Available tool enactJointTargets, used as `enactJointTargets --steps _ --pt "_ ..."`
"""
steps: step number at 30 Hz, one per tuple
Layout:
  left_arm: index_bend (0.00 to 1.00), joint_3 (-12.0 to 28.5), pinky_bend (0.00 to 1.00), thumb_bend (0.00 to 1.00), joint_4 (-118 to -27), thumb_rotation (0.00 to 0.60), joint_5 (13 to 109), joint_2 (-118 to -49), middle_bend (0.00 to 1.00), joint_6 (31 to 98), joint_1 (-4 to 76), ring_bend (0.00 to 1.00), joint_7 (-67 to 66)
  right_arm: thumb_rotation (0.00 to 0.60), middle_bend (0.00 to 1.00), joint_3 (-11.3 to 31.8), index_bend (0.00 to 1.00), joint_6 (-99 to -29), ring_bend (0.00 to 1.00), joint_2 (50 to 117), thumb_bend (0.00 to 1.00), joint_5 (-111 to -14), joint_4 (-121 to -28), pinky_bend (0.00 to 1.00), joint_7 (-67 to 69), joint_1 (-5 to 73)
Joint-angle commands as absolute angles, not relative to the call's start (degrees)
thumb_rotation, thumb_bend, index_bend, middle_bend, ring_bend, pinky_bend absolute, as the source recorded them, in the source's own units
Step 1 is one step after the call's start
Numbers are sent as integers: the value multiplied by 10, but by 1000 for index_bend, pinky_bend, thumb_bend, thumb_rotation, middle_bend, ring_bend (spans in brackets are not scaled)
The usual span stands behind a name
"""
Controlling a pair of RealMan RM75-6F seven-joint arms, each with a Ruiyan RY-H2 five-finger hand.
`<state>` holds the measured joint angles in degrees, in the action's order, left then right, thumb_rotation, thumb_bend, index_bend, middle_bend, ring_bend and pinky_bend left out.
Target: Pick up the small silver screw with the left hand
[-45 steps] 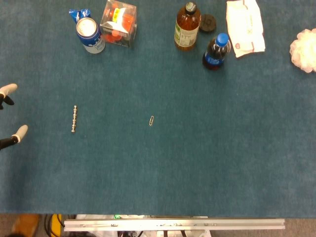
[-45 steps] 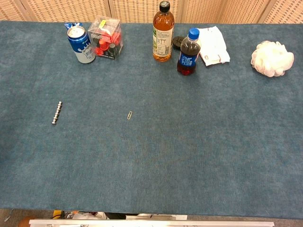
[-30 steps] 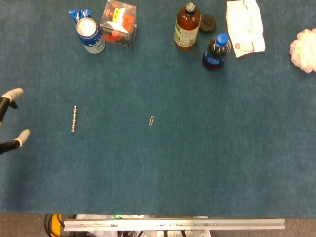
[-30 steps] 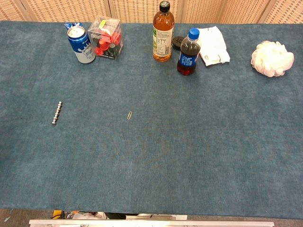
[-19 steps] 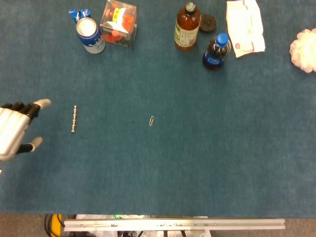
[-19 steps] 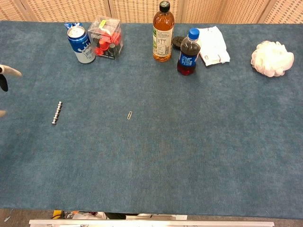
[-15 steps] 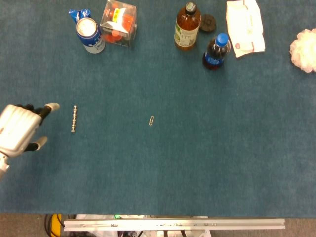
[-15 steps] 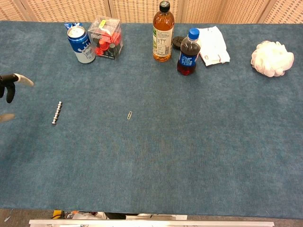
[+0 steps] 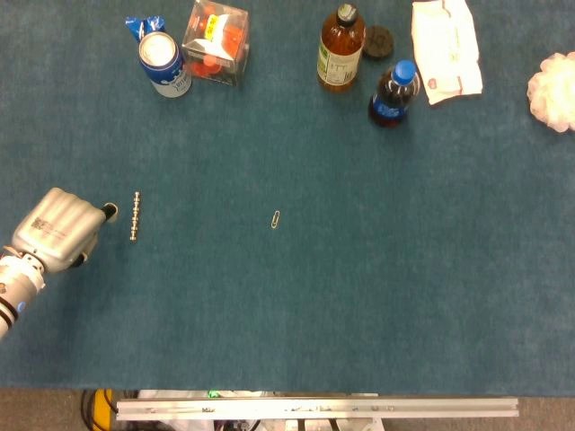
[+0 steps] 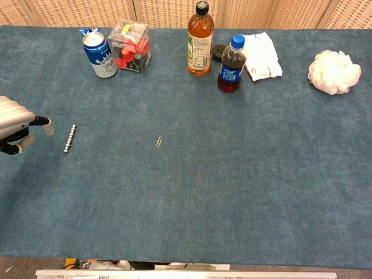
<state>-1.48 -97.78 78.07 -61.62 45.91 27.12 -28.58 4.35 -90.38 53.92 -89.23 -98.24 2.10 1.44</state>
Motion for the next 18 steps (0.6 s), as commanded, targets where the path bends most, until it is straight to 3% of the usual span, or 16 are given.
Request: enactJointTargets --steps 1,18 --pt "303 -20 909 582 -988 600 742 -625 910 440 287 853 -319 600 330 43 140 -901 321 541 301 -890 -980 397 23 15" --pt "294 -46 911 581 -984 600 651 -665 913 440 321 857 -382 600 336 42 140 -904 327 545 301 -885 -968 399 34 10"
